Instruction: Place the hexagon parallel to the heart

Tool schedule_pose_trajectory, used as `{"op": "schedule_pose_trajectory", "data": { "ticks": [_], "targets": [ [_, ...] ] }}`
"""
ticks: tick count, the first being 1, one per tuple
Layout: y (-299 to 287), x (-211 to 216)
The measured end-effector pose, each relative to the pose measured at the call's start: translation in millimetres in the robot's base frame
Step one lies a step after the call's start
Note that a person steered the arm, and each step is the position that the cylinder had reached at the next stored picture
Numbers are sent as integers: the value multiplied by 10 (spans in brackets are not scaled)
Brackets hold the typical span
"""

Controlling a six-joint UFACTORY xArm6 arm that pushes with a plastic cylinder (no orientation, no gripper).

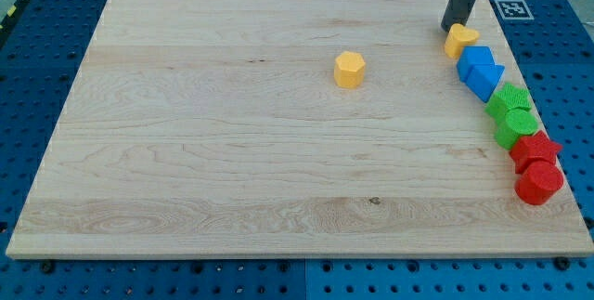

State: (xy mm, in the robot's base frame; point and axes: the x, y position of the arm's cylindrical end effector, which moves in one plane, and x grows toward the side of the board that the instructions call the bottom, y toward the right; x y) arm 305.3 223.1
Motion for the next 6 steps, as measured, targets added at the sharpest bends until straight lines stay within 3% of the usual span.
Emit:
{"op": "schedule_pose_trajectory", "data": {
  "ticks": [2,4,5,6],
  "targets": [
    [-146,75],
    [-1634,56],
    [-2144,460],
    [-2136,977]
  ]
}}
